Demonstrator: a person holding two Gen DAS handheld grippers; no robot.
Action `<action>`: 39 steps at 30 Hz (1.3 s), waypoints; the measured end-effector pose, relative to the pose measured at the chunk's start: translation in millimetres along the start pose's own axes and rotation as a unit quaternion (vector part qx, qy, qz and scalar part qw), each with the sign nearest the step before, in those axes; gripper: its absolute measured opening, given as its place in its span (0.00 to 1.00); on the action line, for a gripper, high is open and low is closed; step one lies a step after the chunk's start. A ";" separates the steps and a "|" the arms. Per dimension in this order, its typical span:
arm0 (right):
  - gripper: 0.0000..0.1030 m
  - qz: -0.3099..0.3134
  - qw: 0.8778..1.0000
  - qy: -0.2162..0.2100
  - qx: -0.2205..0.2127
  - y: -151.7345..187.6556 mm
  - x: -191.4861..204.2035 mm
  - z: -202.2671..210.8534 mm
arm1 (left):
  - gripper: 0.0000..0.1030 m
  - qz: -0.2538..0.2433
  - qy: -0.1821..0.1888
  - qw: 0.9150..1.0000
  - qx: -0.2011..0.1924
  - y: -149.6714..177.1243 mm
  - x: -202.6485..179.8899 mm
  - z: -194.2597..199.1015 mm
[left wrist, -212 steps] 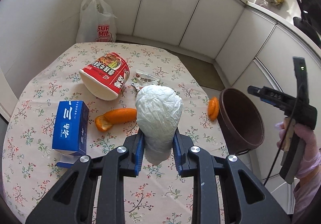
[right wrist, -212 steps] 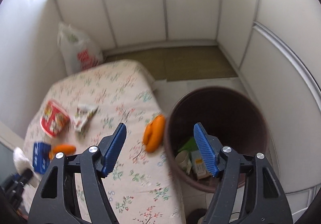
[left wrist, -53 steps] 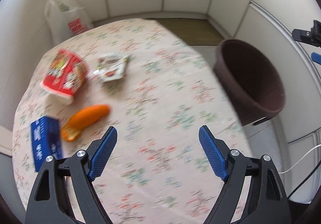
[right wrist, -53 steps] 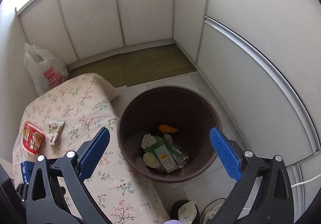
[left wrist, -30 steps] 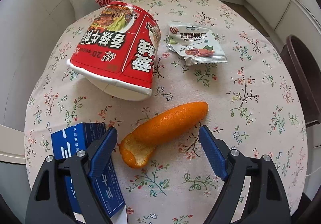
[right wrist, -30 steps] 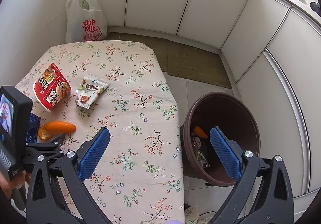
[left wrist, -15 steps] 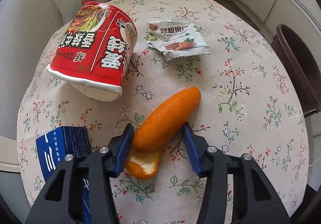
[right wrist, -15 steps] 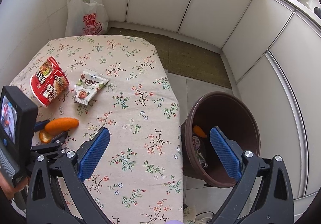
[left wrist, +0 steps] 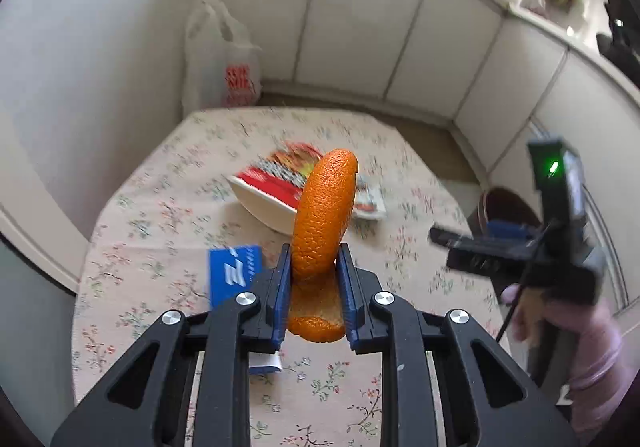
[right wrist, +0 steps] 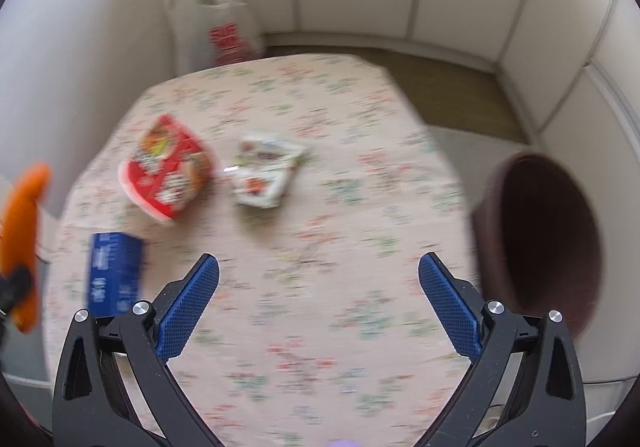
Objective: Collect trash
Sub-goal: 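Grasp the blue box with the right gripper while the left holds the orange peel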
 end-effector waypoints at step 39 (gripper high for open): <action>0.51 0.077 0.992 -0.041 0.096 39.1 215.4 -78.8 | 0.23 0.109 -0.057 0.987 -0.108 -50.9 98.5 55.9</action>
Point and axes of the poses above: each gripper's, at about its wrist camera, not at the fingertips, and z roughly against the way its jaws point, x to its left, y to its underside, the point moved 6 cm from there along -z, roughly the way its jaws point, and after that the axes turned 4 degrees about -x, right-handed, at the moved point
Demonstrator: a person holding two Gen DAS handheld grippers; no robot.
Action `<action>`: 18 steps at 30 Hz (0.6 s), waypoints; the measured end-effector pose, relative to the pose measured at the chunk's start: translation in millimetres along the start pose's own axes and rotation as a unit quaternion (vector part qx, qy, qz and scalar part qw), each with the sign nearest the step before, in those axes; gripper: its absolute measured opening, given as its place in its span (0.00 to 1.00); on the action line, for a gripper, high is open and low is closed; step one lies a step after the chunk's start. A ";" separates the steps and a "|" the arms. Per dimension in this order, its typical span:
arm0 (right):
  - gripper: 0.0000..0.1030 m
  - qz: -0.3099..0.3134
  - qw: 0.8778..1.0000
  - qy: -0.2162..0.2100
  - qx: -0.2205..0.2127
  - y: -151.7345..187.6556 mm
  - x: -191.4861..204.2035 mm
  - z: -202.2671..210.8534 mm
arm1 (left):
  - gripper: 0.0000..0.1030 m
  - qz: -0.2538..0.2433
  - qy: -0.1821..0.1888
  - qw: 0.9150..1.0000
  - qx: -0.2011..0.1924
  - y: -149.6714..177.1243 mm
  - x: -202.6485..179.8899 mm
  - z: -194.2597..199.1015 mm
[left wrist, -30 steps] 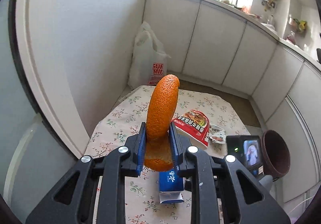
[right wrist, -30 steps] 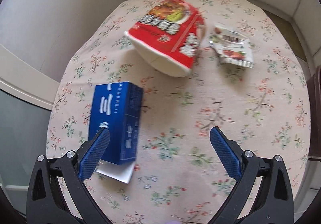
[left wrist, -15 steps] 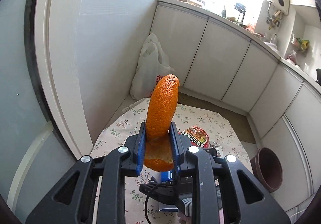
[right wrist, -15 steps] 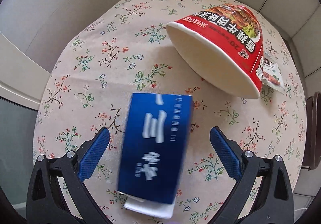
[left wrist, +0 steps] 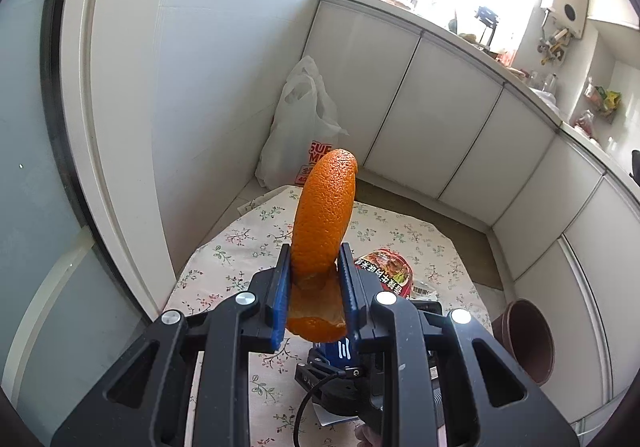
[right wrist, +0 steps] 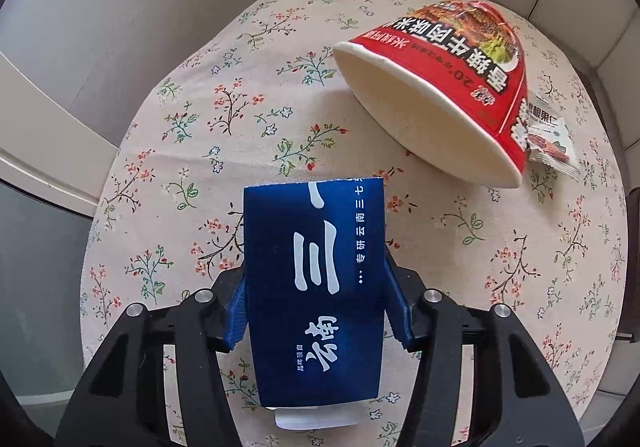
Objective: Collect trash
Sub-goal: 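Grasp the blue box with the right gripper while the left holds the orange peel, then carry the blue box and orange peel over the brown bin and open both grippers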
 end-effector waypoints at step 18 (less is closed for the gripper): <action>0.51 -0.100 0.973 0.081 -0.193 -42.1 -217.7 191.3 | 0.23 -0.059 0.019 0.998 0.015 28.8 -69.2 -23.5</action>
Point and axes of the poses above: each gripper's, at about its wrist camera, not at the fingertips, and z roughly against the way its jaws point, x to its left, y to its underside, the point moved 6 cm from there along -z, roughly the way its jaws point, and after that the axes turned 4 degrees about -x, right-handed, at the moved point
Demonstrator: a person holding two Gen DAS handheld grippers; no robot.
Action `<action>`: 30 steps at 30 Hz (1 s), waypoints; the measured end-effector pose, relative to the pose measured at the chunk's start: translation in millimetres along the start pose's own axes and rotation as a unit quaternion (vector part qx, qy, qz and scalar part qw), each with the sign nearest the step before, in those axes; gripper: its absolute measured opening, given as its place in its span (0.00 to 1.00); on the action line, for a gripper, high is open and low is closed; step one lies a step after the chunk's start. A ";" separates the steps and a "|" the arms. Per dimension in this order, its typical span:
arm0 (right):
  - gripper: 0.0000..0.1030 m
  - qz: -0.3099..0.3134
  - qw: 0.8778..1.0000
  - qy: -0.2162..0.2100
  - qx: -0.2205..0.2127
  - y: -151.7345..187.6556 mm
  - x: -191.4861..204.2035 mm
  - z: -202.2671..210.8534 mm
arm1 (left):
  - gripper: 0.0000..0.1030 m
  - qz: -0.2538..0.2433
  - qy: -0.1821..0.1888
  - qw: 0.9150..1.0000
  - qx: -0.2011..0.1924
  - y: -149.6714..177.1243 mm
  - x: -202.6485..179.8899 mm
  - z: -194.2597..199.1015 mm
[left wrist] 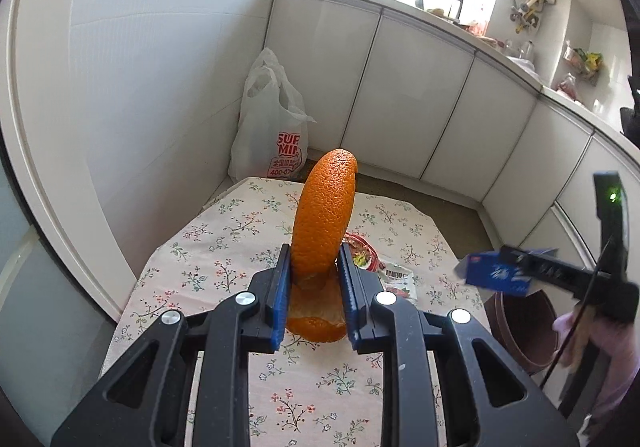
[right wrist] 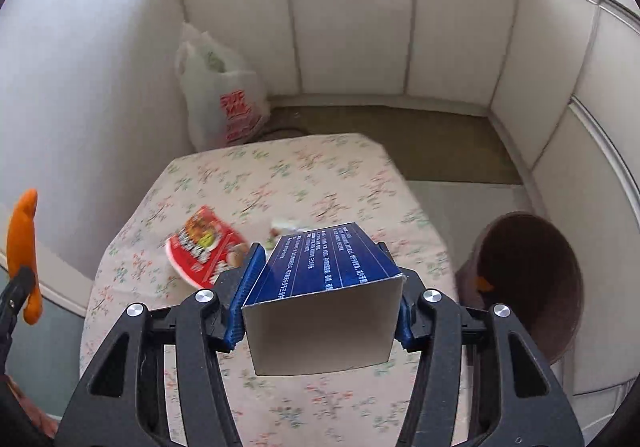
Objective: Collect trash
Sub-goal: 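Carry the blue box and orange peel over the brown bin and open both grippers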
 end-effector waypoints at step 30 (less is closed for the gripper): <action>0.93 -0.373 0.908 0.176 -0.070 89.2 -377.6 90.5 | 0.24 -0.150 0.214 0.961 0.095 56.8 -356.4 -87.2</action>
Point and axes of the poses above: each gripper's, at about its wrist camera, not at the fingertips, and z roughly against the way its jaws point, x to its left, y to its underside, the point moved 6 cm from there along -z, roughly the way its jaws point, and after that the axes turned 4 degrees about -x, right-handed, at the moved point
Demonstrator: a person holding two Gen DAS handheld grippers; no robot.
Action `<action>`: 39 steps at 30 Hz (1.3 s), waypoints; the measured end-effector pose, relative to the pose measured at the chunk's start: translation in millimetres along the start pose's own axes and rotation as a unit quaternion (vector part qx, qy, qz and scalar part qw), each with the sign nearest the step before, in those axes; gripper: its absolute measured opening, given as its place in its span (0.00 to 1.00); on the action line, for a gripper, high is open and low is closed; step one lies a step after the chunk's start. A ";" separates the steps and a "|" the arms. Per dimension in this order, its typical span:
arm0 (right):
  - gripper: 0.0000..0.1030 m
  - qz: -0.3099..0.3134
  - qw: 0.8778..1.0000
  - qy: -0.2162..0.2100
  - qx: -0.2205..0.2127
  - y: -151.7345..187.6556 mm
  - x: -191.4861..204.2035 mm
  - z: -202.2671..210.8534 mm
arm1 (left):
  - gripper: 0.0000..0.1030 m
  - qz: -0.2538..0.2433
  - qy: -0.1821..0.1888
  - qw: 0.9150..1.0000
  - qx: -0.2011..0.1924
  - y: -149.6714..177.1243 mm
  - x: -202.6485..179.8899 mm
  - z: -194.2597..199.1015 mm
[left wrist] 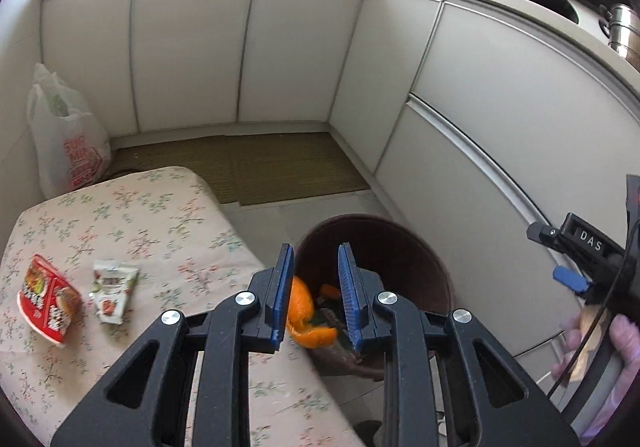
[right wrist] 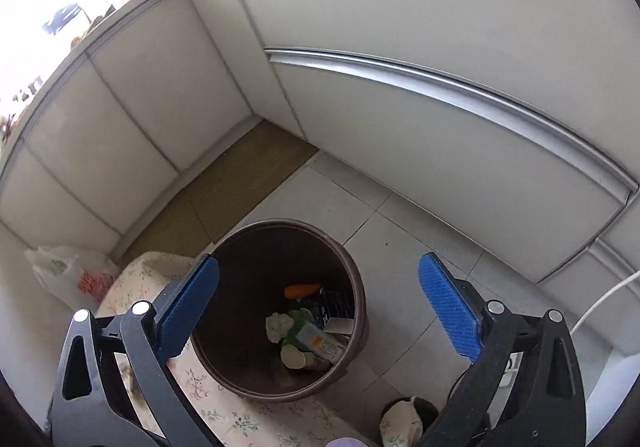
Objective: Collect trash
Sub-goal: 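Carry the blue box and orange peel over the brown bin and open both grippers, then reach the left gripper to the red noodle cup and grasp it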
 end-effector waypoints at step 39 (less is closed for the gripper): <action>0.93 0.097 0.986 -0.080 0.108 53.9 86.5 -18.4 | 0.80 0.108 -0.261 0.957 0.063 46.6 224.7 9.8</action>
Point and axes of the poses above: each gripper's, at about its wrist camera, not at the fingertips, and z roughly against the way its jaws point, x to its left, y to its underside, the point moved 6 cm from there along -z, roughly the way its jaws point, and after that the axes turned 4 degrees about -x, right-handed, at the moved point
